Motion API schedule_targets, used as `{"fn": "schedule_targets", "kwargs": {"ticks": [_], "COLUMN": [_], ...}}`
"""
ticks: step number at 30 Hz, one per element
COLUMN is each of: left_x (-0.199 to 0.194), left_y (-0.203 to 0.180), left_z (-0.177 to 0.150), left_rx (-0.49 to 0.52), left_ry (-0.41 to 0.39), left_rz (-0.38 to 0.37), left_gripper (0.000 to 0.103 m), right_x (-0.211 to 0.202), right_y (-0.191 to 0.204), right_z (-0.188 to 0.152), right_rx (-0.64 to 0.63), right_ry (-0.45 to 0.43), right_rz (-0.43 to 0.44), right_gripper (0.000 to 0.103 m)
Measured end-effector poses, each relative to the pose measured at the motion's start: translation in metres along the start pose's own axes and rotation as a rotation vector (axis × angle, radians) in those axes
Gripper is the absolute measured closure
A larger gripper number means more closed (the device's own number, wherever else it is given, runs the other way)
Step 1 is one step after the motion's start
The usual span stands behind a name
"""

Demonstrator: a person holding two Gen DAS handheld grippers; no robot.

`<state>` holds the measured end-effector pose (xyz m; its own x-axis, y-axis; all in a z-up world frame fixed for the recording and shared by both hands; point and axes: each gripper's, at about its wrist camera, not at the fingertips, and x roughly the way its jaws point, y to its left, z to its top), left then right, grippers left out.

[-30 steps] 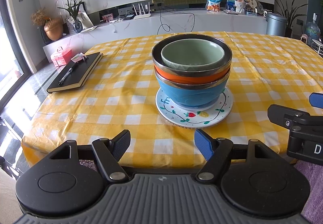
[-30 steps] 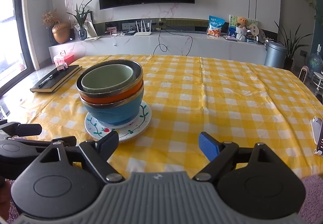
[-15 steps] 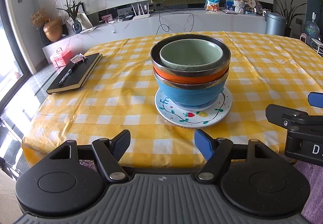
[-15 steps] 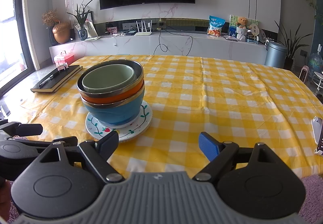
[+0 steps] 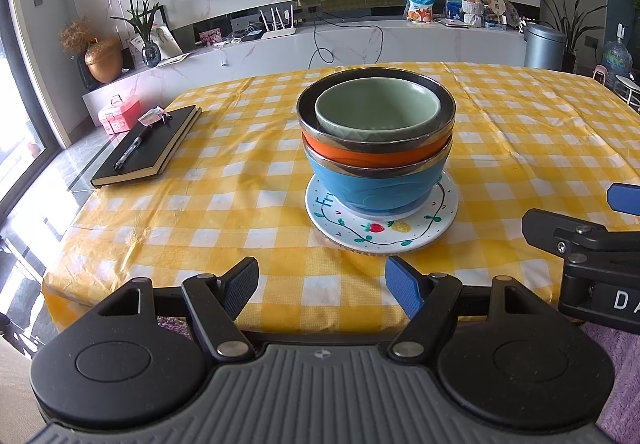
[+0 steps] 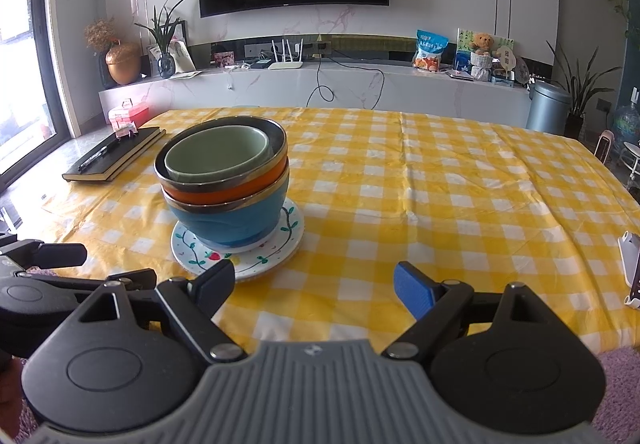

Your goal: Organize plates and bowls

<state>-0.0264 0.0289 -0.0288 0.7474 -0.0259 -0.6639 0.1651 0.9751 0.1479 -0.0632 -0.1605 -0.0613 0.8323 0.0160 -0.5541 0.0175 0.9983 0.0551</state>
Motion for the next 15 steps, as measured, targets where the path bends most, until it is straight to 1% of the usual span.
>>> {"fn": "schedule_targets", "kwargs": {"ticks": [15], "left_x": [-0.0017], "left_y": [-0.0012], "left_z": [0.0017], "left_rx": [0.005], "left_ry": [-0.003], "left_rz": [0.000], "left_gripper": [0.018], "right_x": [0.0036], "right_y": [-0.0005], "right_z": [-0.0006], "right_rx": [-0.002], "right_ry": [0.010], "right_rz": [0.007], "right_gripper": [0.017]}}
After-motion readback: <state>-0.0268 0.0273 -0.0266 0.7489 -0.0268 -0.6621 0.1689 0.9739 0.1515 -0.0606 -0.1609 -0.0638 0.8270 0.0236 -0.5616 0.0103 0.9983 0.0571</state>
